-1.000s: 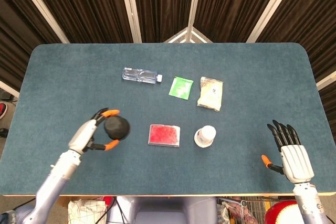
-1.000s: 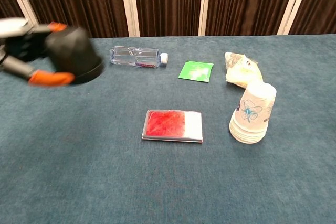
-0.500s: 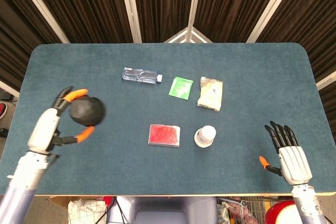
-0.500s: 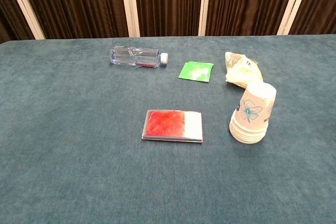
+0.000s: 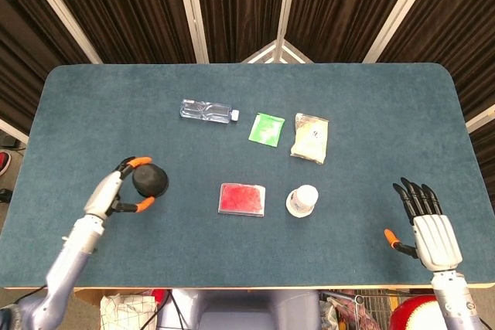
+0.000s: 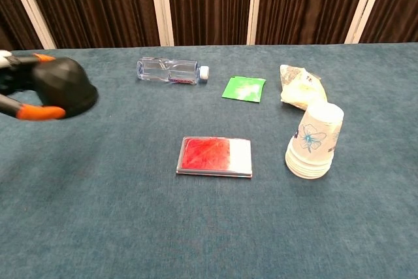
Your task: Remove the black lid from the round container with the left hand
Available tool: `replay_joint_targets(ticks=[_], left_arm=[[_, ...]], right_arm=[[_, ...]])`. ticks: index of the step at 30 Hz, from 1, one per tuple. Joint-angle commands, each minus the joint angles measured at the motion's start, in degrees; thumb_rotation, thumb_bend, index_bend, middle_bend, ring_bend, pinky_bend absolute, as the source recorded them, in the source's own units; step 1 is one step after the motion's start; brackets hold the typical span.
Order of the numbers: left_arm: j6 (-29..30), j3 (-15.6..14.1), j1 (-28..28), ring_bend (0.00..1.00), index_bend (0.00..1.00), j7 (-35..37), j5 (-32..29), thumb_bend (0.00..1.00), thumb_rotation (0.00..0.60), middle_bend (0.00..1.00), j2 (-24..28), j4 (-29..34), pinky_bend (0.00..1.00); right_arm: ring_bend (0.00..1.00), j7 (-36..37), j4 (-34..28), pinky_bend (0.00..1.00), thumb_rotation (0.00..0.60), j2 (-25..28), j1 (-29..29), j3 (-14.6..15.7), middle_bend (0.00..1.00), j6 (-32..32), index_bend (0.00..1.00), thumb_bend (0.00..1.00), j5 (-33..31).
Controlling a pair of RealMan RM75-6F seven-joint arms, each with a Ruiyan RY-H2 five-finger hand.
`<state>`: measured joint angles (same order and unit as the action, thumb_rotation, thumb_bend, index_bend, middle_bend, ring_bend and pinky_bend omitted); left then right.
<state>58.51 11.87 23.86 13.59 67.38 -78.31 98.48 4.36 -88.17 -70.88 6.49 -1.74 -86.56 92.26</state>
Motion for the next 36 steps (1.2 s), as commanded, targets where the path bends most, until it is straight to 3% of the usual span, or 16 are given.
replay_joint_targets(ticks=[1, 11, 36], left_arm=[[0.34, -0.39, 1.81, 0.0, 0.19, -4.15, -2.9, 0.57, 0.6, 0.42, -5.19, -4.56, 0.0], [-0.32, -0.43, 3.26, 0.0, 0.19, -3.31, -3.78, 0.57, 0.6, 0.41, -13.28, -13.66, 0.0], [1.37, -2.32, 5.04, 0.0, 0.18, -12.25, -2.62, 0.57, 0.6, 0.32, -21.65, -20.3, 0.0]], right_arm=[[0.07, 0.32, -0.05, 0.01, 0.6, 0.15, -0.01, 0.08, 0.02, -0.06, 0.07, 0.29, 0.19], [0.07, 0.55, 0.28, 0.01, 0.6, -0.07, 0.13, 0.28, 0.02, 0.4, 0.07, 0.29, 0.18], [0.07, 1.7, 0.75, 0.01, 0.6, -0.04, 0.81, 0.06, 0.02, 1.56, 0.07, 0.29, -0.39]])
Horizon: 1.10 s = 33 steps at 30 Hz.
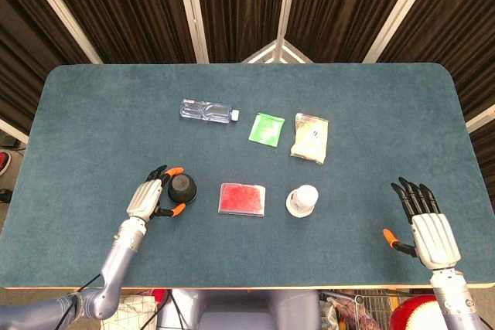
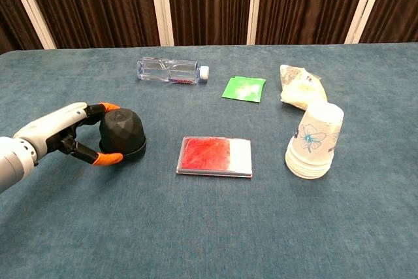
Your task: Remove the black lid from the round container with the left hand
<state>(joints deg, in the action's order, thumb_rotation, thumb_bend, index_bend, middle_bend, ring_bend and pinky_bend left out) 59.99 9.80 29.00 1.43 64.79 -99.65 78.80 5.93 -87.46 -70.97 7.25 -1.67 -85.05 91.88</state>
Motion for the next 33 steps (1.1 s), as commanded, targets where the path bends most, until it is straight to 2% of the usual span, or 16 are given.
replay_joint_targets(ticks=[1, 10, 13, 17, 20, 26, 33], left_arm=[[-0.22, -0.31, -0.14, 0.0, 0.18, 0.02, -0.04, 0.57, 0.6, 0.31, -0.39, -0.88, 0.0], [-1.4, -0.94, -0.59, 0.0, 0.17, 2.25, 0.71, 0.57, 0.6, 0.25, -1.04, -4.24, 0.0], [-1.57, -1.01, -0.69, 0.0, 0.15, 3.08, 1.25, 0.56, 0.6, 0.19, -0.86, -4.41, 0.0], [-1.93, -1.24, -0.77, 0.0, 0.11, 4.23, 2.36, 0.48, 0.6, 0.08, 0.08, -3.81, 0.0], [-1.94, -1.44, -0.98, 0.0, 0.08, 5.71, 3.67, 0.47, 0.6, 0.04, 1.43, -2.46, 0.0], [0.13, -1.1, -2.23, 0.0, 0.03, 8.69, 5.43, 0.46, 0.6, 0.03, 3.49, -0.82, 0.0], [0.29, -0.42, -2.27, 0.0, 0.03, 8.86, 5.45, 0.46, 0.6, 0.03, 4.83, 0.49, 0.0]], right_arm=[[0.07, 0.2, 0.04, 0.01, 0.6, 0.08, 0.06, -0.01, 0.02, 0.06, 0.07, 0.29, -0.01], [0.07, 0.53, 0.25, 0.01, 0.6, -0.15, -0.19, 0.41, 0.02, -0.22, 0.07, 0.29, 0.35], [0.07, 0.5, 0.38, 0.01, 0.6, -0.28, -0.23, 0.5, 0.02, -0.22, 0.07, 0.29, 0.37], [0.07, 0.57, 0.47, 0.01, 0.6, -0.39, -0.33, 0.65, 0.02, -0.41, 0.07, 0.29, 0.59], [0.07, 0.4, 0.3, 0.01, 0.6, -0.37, -0.28, 0.6, 0.02, -0.39, 0.07, 0.29, 0.57], [0.07, 0.27, 0.01, 0.01, 0.6, -0.33, -0.19, 0.52, 0.02, -0.26, 0.07, 0.29, 0.44], [0.07, 0.73, -0.47, 0.01, 0.6, 0.07, -0.31, 0.56, 0.02, -0.48, 0.07, 0.29, 0.49]])
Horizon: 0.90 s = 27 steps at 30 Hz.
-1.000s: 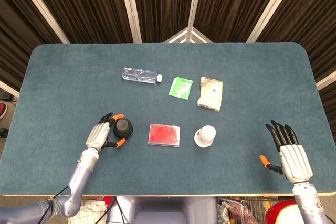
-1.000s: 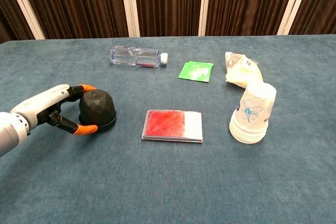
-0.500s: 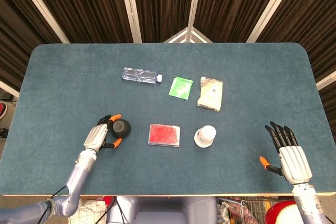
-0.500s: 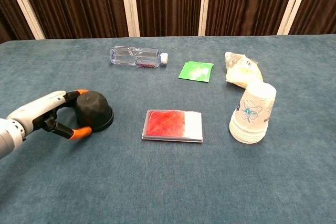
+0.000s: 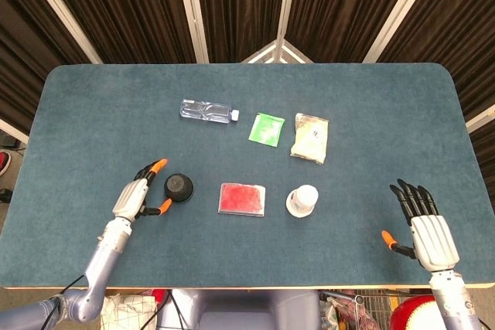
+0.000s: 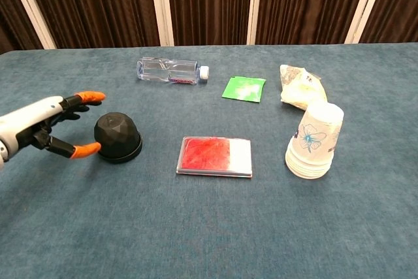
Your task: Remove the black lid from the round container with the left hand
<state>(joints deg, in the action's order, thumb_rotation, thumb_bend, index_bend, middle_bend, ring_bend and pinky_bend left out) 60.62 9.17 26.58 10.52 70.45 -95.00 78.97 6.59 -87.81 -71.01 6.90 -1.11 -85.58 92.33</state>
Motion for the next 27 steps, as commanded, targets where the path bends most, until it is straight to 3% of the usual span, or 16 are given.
replay_joint_targets(ticks=[1, 14, 27], left_arm=[[-0.52, 0.27, 0.22, 0.0, 0.03, -0.33, -0.35, 0.46, 0.6, 0.04, 0.23, 0.43, 0.0], [-2.65, 0.44, 1.94, 0.0, 0.04, -3.47, -1.24, 0.43, 0.6, 0.16, -0.37, 2.31, 0.0], [0.0, 0.88, 1.32, 0.0, 0.05, -4.86, -1.41, 0.59, 0.6, 0.36, -1.68, 1.45, 0.0]], right_arm=[[0.07, 0.09, -0.17, 0.01, 0.6, 0.16, 0.06, 0.01, 0.02, 0.09, 0.07, 0.29, 0.04], [0.07, 0.38, -0.16, 0.01, 0.6, 0.38, 0.66, -0.71, 0.02, 0.97, 0.07, 0.29, -0.93], [0.07, 0.64, -0.48, 0.01, 0.6, 0.33, 0.25, 0.0, 0.02, 0.53, 0.07, 0.29, -0.23]])
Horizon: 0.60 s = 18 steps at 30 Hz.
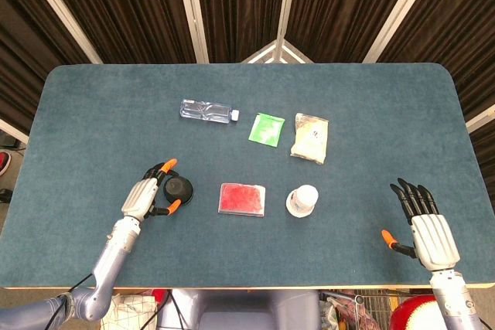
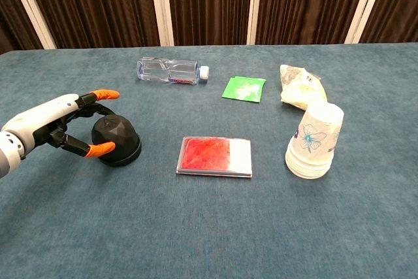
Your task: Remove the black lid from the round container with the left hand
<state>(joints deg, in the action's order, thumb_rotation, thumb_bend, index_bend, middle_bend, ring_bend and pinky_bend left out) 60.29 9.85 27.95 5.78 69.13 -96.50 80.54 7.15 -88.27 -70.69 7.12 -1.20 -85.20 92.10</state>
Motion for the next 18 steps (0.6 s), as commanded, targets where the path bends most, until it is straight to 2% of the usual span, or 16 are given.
replay_joint_targets(ticks=[1, 5, 11, 18], left_arm=[[0.48, 0.28, -0.07, 0.0, 0.05, -0.19, -0.14, 0.59, 0.6, 0.37, -0.28, -0.15, 0.0], [1.36, 0.86, -0.29, 0.0, 0.06, -0.26, -0.36, 0.6, 0.6, 0.39, -0.23, 0.87, 0.0], [1.45, 2.17, 0.02, 0.0, 0.07, 0.18, 0.05, 0.6, 0.6, 0.39, 2.79, 8.2, 0.0], [2.07, 3.56, 0.94, 0.0, 0.07, -2.56, -0.78, 0.6, 0.6, 0.39, 3.74, 13.21, 0.0]], right_arm=[[0.07, 0.09, 0.01, 0.01, 0.6, -0.01, 0.06, 0.1, 0.02, 0.25, 0.07, 0.29, 0.0], [0.07, -0.01, 0.27, 0.01, 0.6, -0.26, 0.05, 0.07, 0.02, 0.34, 0.07, 0.29, -0.19], [0.07, -0.6, 0.05, 0.01, 0.6, -0.25, 0.08, 0.07, 0.02, 0.3, 0.07, 0.29, -0.08], [0.07, -0.45, 0.03, 0.01, 0.6, -0.19, 0.09, -0.04, 0.02, 0.22, 0.07, 0.29, -0.14]])
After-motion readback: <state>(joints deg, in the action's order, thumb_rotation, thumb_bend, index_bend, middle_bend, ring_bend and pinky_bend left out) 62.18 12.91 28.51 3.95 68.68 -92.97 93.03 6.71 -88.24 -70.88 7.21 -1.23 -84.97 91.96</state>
